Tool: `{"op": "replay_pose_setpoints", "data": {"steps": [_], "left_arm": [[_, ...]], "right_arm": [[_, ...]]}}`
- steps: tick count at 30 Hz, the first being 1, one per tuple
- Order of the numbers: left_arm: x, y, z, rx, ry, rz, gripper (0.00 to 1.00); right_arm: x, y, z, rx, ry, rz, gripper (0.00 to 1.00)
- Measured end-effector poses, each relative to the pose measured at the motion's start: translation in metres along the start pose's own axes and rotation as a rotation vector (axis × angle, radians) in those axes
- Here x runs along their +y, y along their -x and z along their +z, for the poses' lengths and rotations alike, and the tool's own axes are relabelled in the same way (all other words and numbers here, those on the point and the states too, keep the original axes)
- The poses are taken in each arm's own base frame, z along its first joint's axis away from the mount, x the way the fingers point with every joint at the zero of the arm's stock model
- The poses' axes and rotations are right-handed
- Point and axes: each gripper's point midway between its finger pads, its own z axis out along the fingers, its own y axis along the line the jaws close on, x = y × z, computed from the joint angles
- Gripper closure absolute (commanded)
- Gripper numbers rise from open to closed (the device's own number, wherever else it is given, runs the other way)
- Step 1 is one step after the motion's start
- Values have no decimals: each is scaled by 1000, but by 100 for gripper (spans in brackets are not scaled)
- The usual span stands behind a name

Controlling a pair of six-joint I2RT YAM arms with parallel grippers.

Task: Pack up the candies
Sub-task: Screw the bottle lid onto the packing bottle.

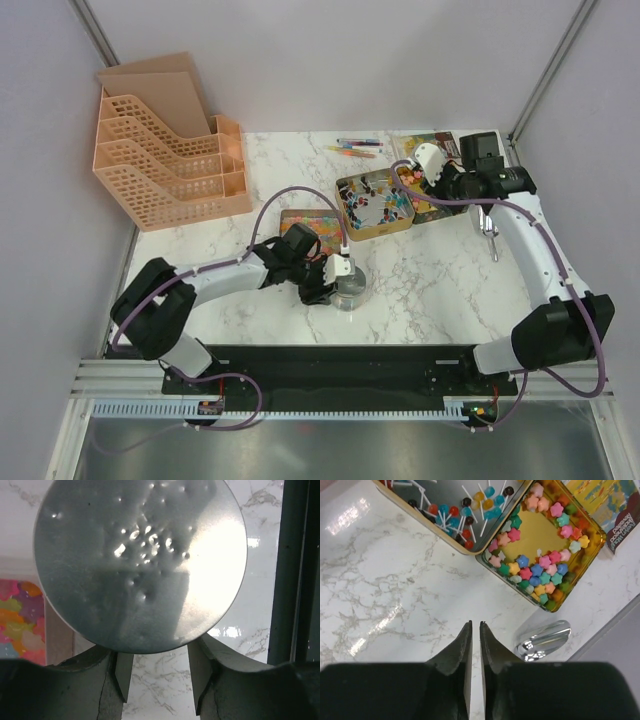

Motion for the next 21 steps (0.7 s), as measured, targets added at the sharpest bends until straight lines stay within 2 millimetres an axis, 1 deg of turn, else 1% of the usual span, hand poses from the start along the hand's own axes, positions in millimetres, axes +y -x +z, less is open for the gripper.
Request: {"op": "replay_pose_setpoints", "data": {"steps": [2,6,8,10,12,13,16,17,18,19,20,21], "left_arm": [[1,7,7,-5,-7,8,49],[9,29,25,-27,-16,13,49],[15,40,35,-38,-19,12,49],[20,54,47,-56,-21,11,49],[25,67,60,-70,-21,1,48],[27,72,65,-78,-17,-8,46],[37,80,70,-82,32,-51,41],[39,81,68,-85,47,-66,39],[43,80,66,-87,72,-86,34],[44,77,62,-83,90,-107,30],[44,74,59,-83,103,-125,22],[40,67,53,-79,117,-148,10]], "right_arm": [[1,-8,-2,7,-2,21,100],[6,-21,-6,18,15,33,100],[14,-27,-11,20,50,19,100],[27,-32,-15,24,110,13,99],[45,-37,-18,32,195,10,74],[57,-41,-18,45,258,17,65],[82,-47,-15,70,419,32,63],[85,-46,-12,71,450,34,66],[90,-46,-7,74,490,32,68],[95,-44,-3,75,519,24,70],[99,-42,-1,75,541,11,73],[107,-39,1,74,568,-13,74]]}}
